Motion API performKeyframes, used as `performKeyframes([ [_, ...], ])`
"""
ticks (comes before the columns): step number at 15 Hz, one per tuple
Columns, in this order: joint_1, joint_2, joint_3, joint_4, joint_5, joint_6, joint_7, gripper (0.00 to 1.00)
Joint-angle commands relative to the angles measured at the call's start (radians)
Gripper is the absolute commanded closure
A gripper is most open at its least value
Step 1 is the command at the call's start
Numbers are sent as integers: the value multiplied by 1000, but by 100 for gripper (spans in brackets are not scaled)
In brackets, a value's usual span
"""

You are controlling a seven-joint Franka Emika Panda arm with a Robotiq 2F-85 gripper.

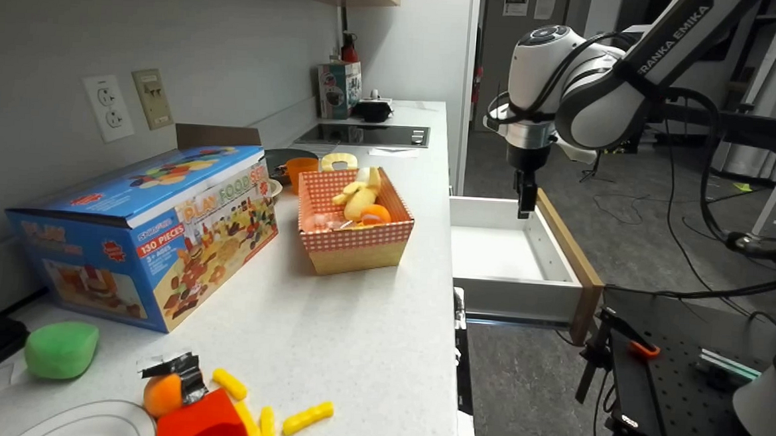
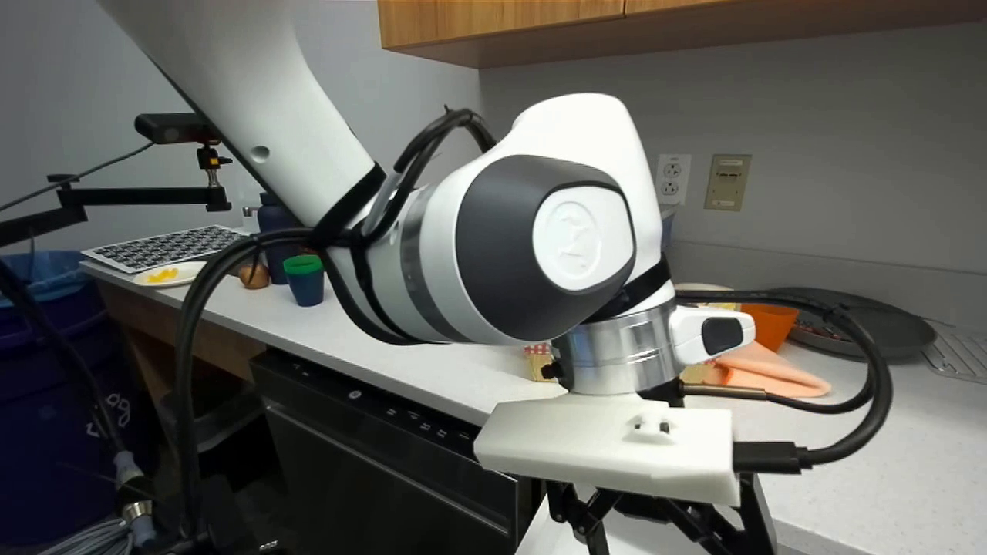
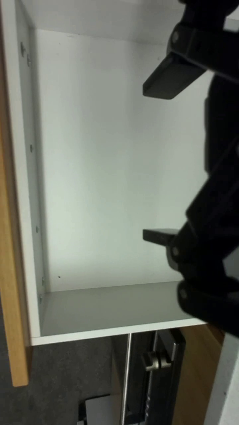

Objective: Open the drawer, then remove the banana plushie out of the drawer, then close the drawer

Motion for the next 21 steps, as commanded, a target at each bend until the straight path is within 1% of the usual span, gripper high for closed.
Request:
performKeyframes([
  [1, -31, -40, -4, -58, -10, -55, 5, 0],
  [4, -53, -32, -15, -82, -13, -95, 10, 0],
  [11, -93, -7, -42, -84, -18, -189, 17, 0],
  [12, -93, -1, -41, -79, -37, -181, 41, 0],
  [13, -89, -4, -38, -85, -1, -168, 3, 0],
  [18, -91, -1, -39, -85, -9, -168, 19, 0],
  [19, -91, 9, -39, -77, -39, -177, 54, 0],
  [21, -95, 7, -43, -85, -58, -179, 62, 0],
])
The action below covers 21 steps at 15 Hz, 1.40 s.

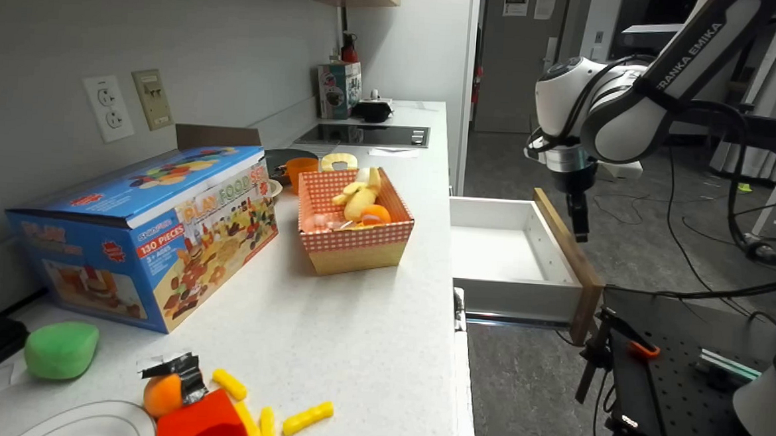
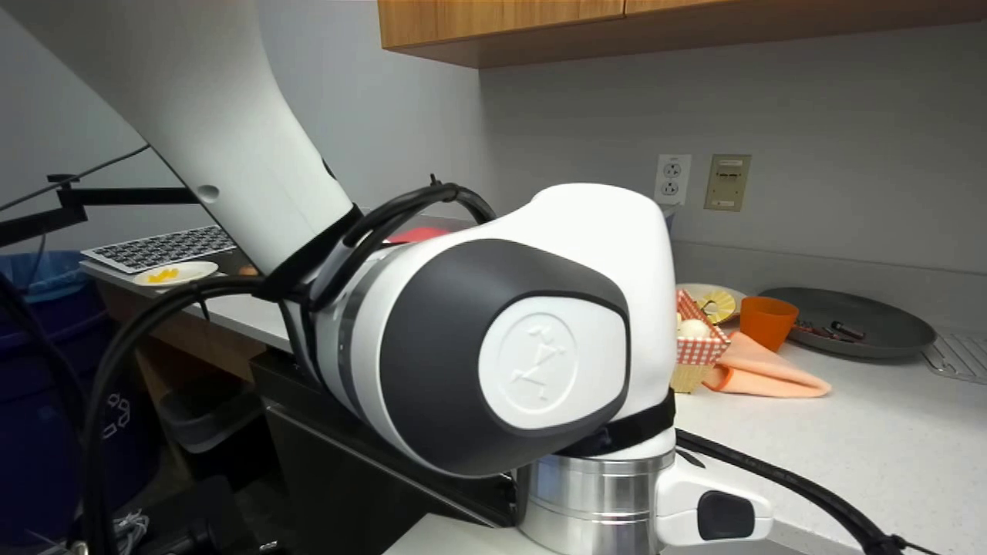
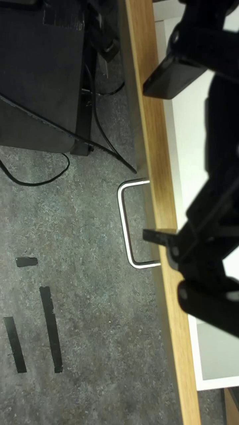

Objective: Open the drawer, then remove the banana plushie out of the drawer, then close the drawer

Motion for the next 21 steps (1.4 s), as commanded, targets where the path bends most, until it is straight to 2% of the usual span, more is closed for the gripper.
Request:
performKeyframes([
  [1, -7, 2, -3, -4, -53, -14, 40, 0],
  [9, -25, 45, -25, -10, -101, -51, 69, 0],
  [15, -33, 156, -29, 18, -54, 45, 42, 0],
  [21, -42, 185, -21, 15, 33, 182, -30, 0],
])
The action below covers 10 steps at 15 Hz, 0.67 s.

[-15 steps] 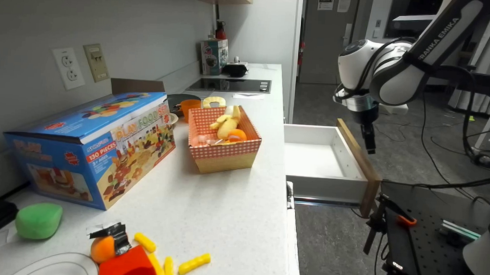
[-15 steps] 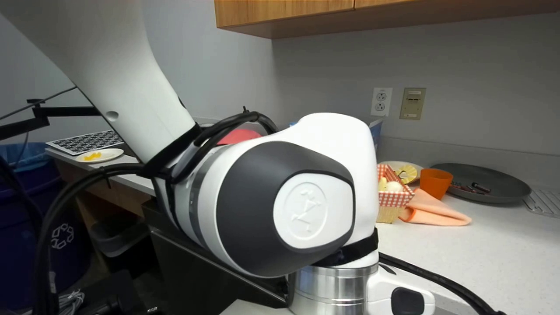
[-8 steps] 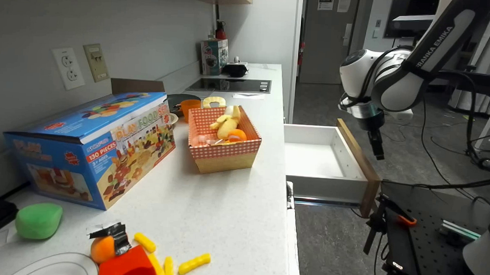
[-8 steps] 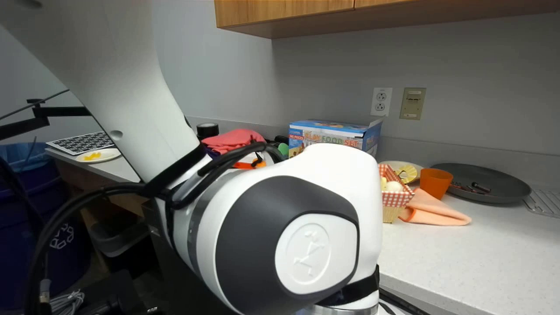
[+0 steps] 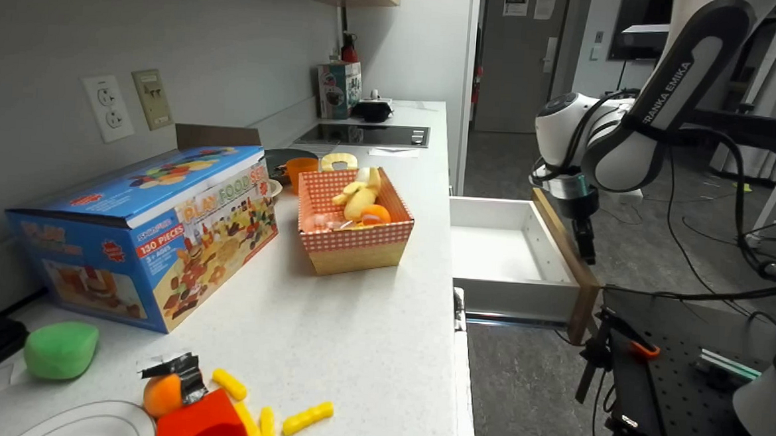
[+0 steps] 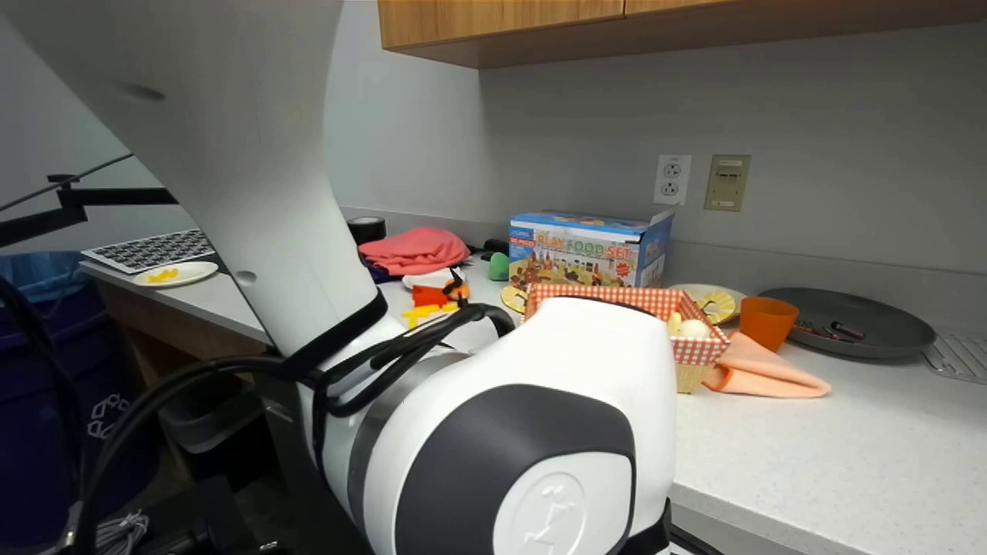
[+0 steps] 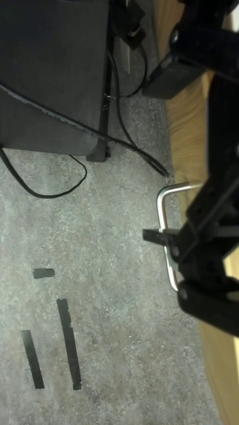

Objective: Open the drawer, then remove the banana plushie out of the drawer, then close the drawer

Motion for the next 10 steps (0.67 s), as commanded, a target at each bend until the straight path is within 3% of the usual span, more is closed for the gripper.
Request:
performKeyframes([
  [1, -19, 28, 8, 12, 77, 108, -82, 0],
  [6, -7, 62, 47, 33, 217, 238, -219, 0],
  [10, -7, 93, 125, 61, 352, 309, -331, 0],
])
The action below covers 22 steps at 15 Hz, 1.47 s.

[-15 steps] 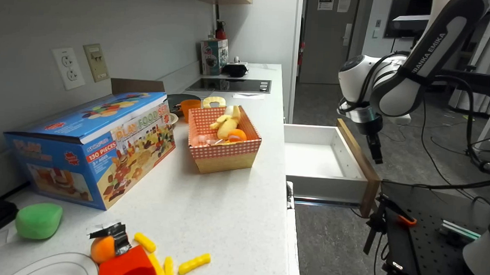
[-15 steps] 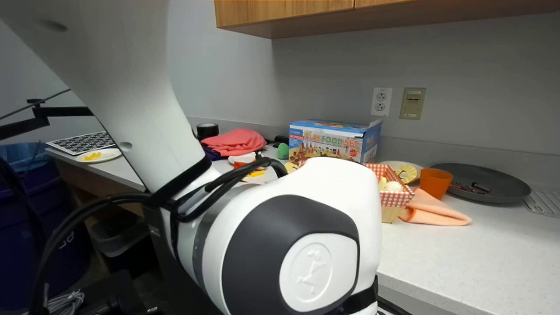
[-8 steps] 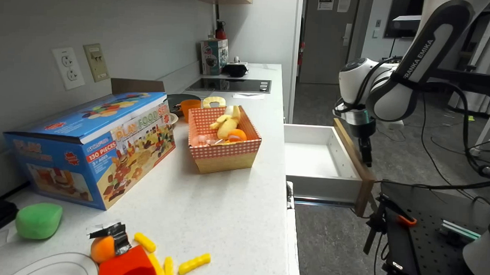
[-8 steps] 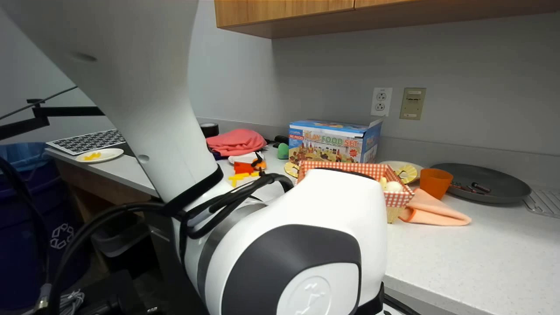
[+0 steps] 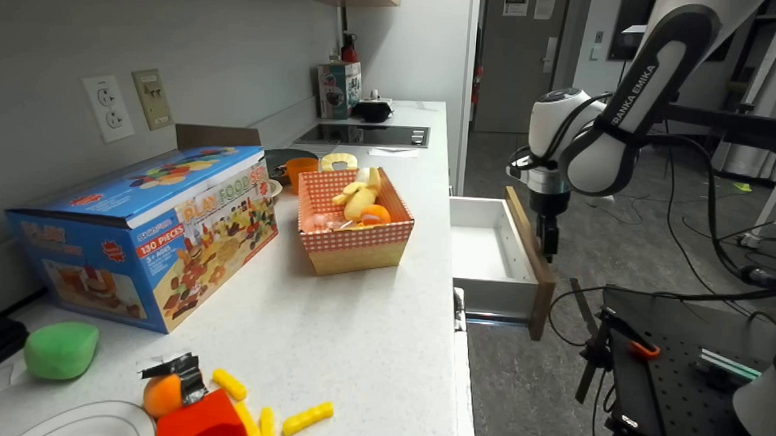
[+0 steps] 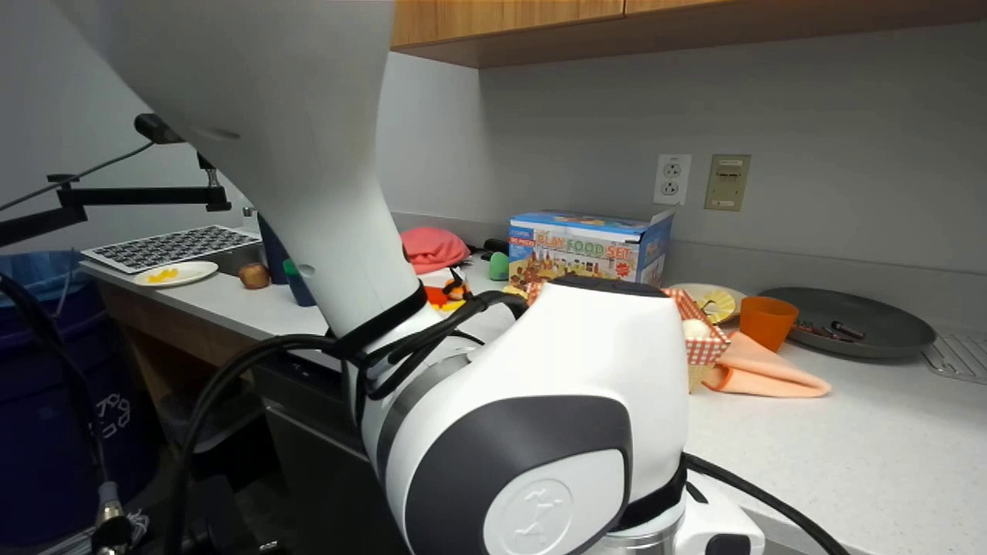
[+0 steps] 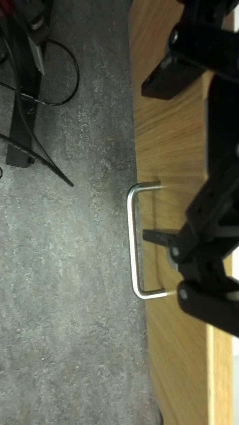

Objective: Open the drawer, then remove the banana plushie out of the drawer, then close the drawer

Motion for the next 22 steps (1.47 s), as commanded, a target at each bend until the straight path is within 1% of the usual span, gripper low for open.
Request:
performKeyframes([
  [1, -6, 49, 84, 50, 136, 63, -108, 0],
  [4, -13, 67, 165, 90, 238, 68, -173, 0],
  [7, 0, 84, 217, 137, 294, 61, -196, 0],
  [10, 17, 86, 236, 166, 299, 75, -176, 0],
  [13, 20, 79, 246, 175, 307, 103, -162, 0],
  [19, -29, 60, 306, 154, 419, 162, -191, 0],
  [22, -73, 48, 356, 140, 511, 190, -205, 0],
])
